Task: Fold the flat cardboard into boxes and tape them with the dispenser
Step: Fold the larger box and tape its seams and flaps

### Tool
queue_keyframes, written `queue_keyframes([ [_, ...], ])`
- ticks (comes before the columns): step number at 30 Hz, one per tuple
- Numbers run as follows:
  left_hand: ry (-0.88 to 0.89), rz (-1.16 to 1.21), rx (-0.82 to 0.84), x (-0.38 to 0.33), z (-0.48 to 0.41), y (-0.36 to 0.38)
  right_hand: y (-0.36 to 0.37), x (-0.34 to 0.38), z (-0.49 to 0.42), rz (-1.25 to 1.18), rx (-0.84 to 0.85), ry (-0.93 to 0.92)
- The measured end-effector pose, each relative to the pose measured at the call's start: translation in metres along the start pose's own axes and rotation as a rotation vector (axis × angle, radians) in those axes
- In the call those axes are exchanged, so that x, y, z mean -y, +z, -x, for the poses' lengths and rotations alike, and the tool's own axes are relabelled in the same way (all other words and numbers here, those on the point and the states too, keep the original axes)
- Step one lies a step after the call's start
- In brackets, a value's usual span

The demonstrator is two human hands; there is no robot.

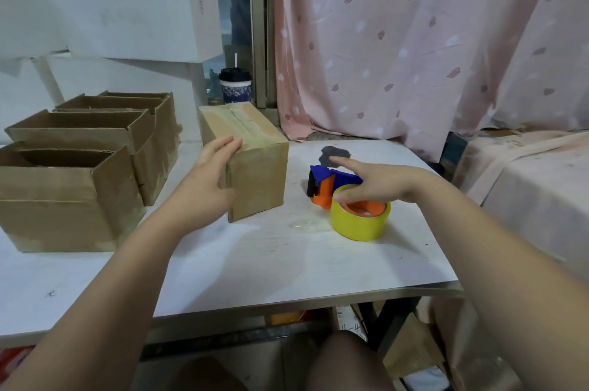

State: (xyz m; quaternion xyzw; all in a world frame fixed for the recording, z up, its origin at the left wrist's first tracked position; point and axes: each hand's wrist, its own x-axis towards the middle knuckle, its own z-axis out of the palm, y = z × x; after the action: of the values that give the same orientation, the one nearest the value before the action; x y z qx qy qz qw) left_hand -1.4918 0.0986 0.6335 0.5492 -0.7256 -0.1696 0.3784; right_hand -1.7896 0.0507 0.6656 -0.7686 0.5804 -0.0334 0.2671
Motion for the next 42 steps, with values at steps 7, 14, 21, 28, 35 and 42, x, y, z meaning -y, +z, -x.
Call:
queue_keyframes([
  [7,-0.042,-0.056,-0.116,-0.019,0.000,0.010,0.000,-0.010,-0.018,0.261,-0.102,-0.006],
  [14,-0.032,-0.185,-0.191,-0.026,0.000,0.012,0.016,-0.030,-0.031,0.347,-0.200,0.106],
  [21,-0.041,-0.225,-0.215,-0.027,-0.012,0.003,0.006,-0.046,-0.021,-0.164,-0.027,0.235],
  [28,0.058,-0.275,-0.224,-0.025,-0.015,0.001,0.003,-0.053,-0.011,-0.746,0.115,0.390],
  [35,0.167,-0.319,-0.013,-0.020,-0.011,0.007,0.001,-0.037,-0.008,-1.248,-0.042,0.343],
  [42,0.083,-0.541,-0.117,-0.015,-0.042,-0.028,-0.001,-0.009,0.008,-1.372,-0.057,0.266],
])
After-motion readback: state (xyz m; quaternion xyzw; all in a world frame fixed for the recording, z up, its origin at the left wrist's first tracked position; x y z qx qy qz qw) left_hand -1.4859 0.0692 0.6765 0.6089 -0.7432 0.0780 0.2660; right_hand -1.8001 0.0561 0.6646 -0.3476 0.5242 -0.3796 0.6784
